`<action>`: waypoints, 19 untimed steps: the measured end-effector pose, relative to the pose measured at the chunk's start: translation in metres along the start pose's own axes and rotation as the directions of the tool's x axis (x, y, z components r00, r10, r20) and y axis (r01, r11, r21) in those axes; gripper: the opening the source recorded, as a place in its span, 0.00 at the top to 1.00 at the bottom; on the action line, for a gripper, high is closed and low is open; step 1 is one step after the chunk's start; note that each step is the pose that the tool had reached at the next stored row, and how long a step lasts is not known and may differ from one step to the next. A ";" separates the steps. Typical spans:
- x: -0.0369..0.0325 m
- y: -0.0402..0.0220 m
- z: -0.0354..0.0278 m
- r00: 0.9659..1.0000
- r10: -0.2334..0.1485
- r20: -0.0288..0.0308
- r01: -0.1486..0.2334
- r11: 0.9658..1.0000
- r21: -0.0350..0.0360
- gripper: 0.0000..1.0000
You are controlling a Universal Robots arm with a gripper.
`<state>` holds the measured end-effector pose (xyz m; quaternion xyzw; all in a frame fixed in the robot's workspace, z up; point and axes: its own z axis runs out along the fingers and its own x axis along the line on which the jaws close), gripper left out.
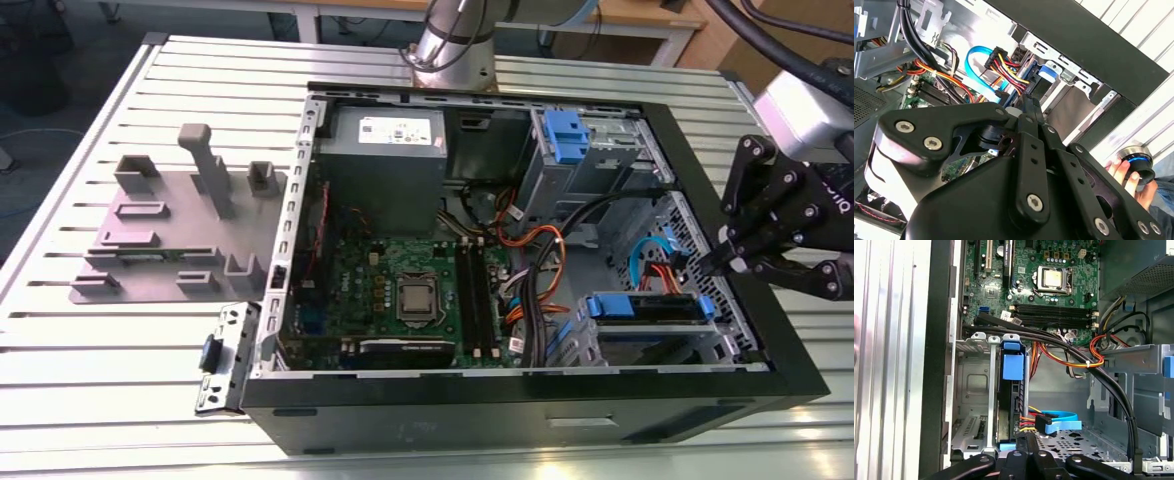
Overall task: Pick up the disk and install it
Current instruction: 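Insert the second disk wire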
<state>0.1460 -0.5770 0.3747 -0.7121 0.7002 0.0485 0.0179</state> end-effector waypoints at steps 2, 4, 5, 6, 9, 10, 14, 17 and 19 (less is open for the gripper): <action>0.0000 0.0000 0.0000 1.000 0.000 0.000 0.000 1.000 0.000 0.90; 0.0000 0.0000 -0.0001 1.000 0.000 0.000 0.000 1.000 0.000 0.89; 0.0000 0.0000 -0.0001 1.000 0.000 0.000 0.000 1.000 0.000 0.83; 0.0000 0.0000 -0.0001 1.000 0.000 0.000 0.000 1.000 0.000 0.77; 0.0000 0.0000 -0.0002 1.000 0.000 0.000 0.000 1.000 0.000 0.71; 0.0000 0.0000 -0.0002 1.000 0.000 0.000 0.000 1.000 0.000 0.65; 0.0000 0.0000 -0.0002 1.000 0.000 0.000 0.000 1.000 0.000 0.47; -0.0001 0.0003 -0.0001 1.000 0.000 0.000 0.000 1.000 0.000 0.47; -0.0010 0.0022 0.0004 1.000 0.000 0.000 0.000 1.000 0.000 0.47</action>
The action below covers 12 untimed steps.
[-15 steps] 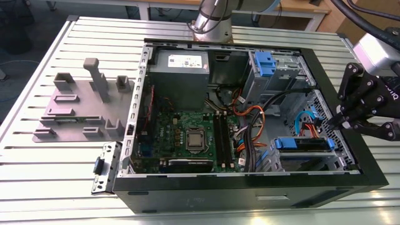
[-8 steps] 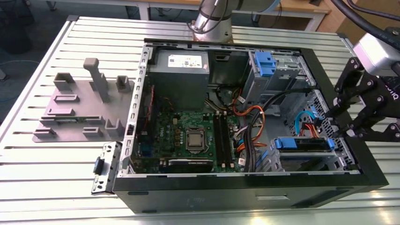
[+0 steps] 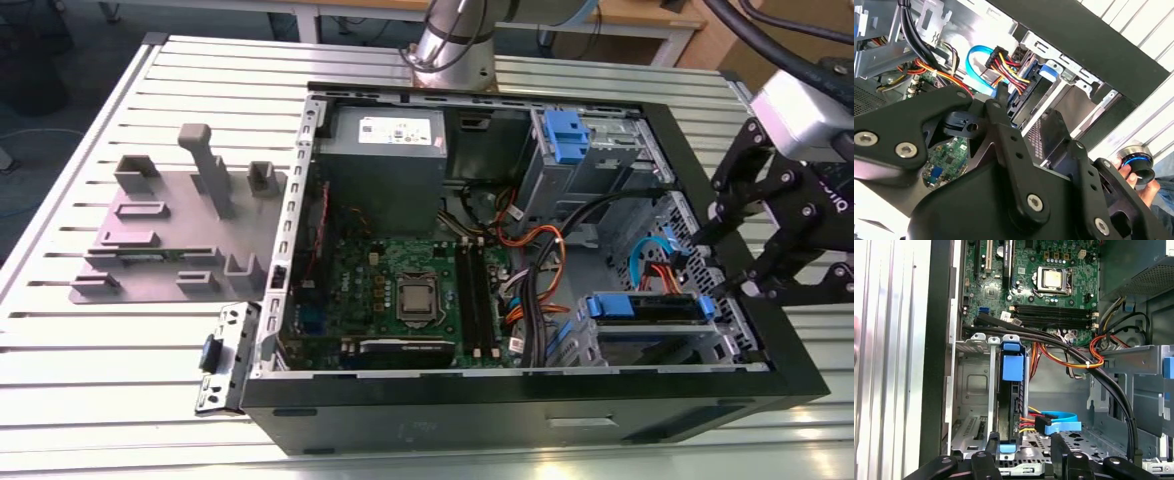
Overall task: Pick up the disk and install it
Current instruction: 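Insert the second disk wire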
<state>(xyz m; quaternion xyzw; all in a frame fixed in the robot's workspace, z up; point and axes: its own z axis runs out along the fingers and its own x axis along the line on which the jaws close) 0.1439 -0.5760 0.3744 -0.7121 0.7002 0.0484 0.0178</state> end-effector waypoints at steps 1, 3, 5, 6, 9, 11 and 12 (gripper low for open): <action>-0.0008 0.0013 0.0006 1.000 0.000 0.000 0.000 1.000 0.000 0.47; -0.0025 0.0036 0.0017 1.000 0.000 0.000 0.000 1.000 0.000 0.47; -0.0038 0.0051 0.0035 1.000 0.000 0.000 0.000 1.000 0.000 0.47; -0.0044 0.0055 0.0046 1.000 0.000 0.000 0.000 1.000 0.000 0.47; -0.0050 0.0061 0.0086 1.000 0.000 0.001 0.000 1.000 0.000 0.47; -0.0047 0.0060 0.0117 1.000 0.000 0.000 0.000 1.000 0.000 0.47; -0.0045 0.0060 0.0135 1.000 0.000 0.000 0.000 1.000 0.000 0.47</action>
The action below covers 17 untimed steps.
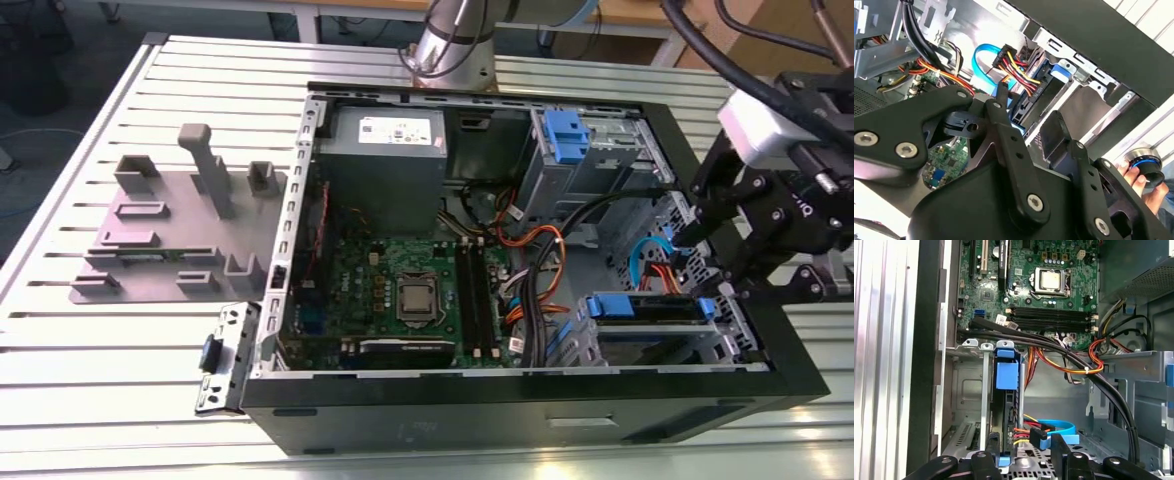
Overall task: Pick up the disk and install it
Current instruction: 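Insert the second disk wire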
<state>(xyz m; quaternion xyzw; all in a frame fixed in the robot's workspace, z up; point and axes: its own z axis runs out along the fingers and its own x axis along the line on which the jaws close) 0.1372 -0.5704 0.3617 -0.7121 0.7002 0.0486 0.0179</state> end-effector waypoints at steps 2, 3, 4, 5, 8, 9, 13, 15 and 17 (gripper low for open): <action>0.0003 -0.0001 0.0033 1.000 0.000 0.000 0.000 1.000 0.000 0.47; 0.0004 -0.0002 0.0045 1.000 0.000 0.000 0.000 1.000 0.000 0.47; 0.0005 -0.0002 0.0055 1.000 0.000 0.000 0.000 1.000 0.000 0.47; 0.0006 -0.0003 0.0063 1.000 0.000 0.000 0.000 1.000 0.000 0.47; 0.0007 -0.0003 0.0074 1.000 0.000 0.000 0.000 1.000 0.000 0.47; 0.0007 -0.0003 0.0074 1.000 0.000 0.000 0.000 1.000 0.000 0.47; 0.0007 -0.0003 0.0076 1.000 0.000 0.000 0.000 1.000 0.000 0.47; 0.0007 -0.0003 0.0076 1.000 0.000 0.000 0.000 1.000 0.000 0.47; 0.0007 -0.0003 0.0076 1.000 0.000 0.000 0.000 1.000 0.000 0.55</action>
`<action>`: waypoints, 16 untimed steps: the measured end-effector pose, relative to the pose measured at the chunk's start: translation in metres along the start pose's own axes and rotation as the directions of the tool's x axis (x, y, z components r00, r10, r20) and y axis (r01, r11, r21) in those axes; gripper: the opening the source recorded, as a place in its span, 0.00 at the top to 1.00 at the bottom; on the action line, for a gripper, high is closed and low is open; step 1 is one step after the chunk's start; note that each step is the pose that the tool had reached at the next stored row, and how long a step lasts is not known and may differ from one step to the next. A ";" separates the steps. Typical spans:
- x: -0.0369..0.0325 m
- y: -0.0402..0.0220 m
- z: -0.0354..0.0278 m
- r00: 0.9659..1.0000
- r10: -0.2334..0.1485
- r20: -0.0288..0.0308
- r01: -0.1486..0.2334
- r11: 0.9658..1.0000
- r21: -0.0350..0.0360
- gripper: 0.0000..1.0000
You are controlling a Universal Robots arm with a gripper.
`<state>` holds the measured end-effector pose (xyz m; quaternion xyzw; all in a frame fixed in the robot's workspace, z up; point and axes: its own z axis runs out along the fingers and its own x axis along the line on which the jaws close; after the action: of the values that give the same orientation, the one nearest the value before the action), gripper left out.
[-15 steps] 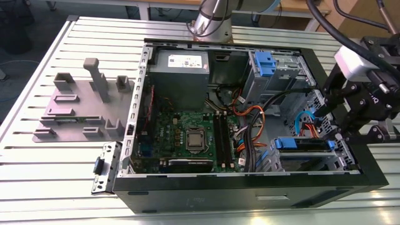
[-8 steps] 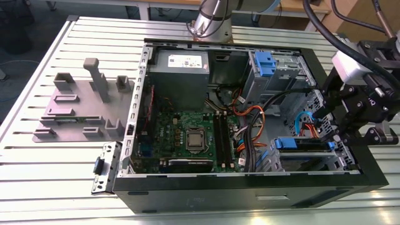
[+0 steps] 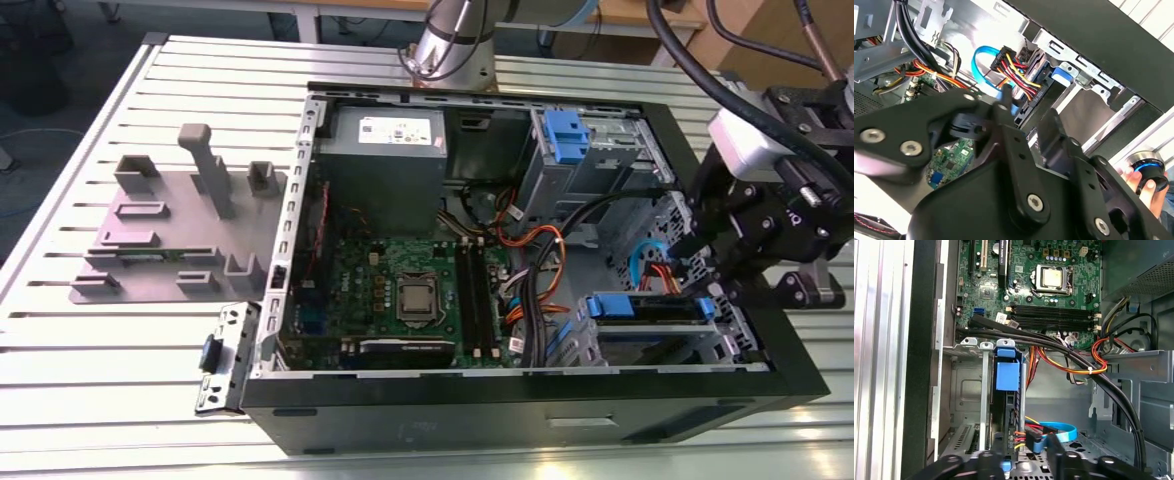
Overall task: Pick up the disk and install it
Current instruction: 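Insert the second disk wire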
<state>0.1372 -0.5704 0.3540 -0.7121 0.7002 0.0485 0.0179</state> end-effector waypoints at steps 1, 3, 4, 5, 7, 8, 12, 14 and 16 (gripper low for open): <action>0.0000 0.0000 0.0000 1.000 0.000 0.000 0.000 1.000 0.000 0.55; 0.0000 0.0000 0.0000 1.000 0.000 0.000 0.000 1.000 0.000 0.67; 0.0000 0.0000 0.0000 1.000 0.000 0.000 0.000 1.000 0.000 0.67; 0.0000 0.0000 0.0000 1.000 0.000 0.000 0.000 1.000 0.000 0.73; 0.0000 0.0000 0.0000 1.000 0.000 0.000 0.000 1.000 0.000 0.78; 0.0000 0.0000 0.0001 1.000 0.000 0.000 0.000 1.000 0.000 0.84; 0.0000 0.0000 0.0001 1.000 0.000 0.000 0.000 1.000 0.000 0.84; 0.0002 0.0000 0.0002 1.000 0.000 0.000 0.000 1.000 0.000 0.84; 0.0013 0.0009 0.0002 1.000 0.000 0.000 0.000 1.000 0.000 0.84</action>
<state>0.1364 -0.5717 0.3537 -0.7120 0.7002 0.0486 0.0180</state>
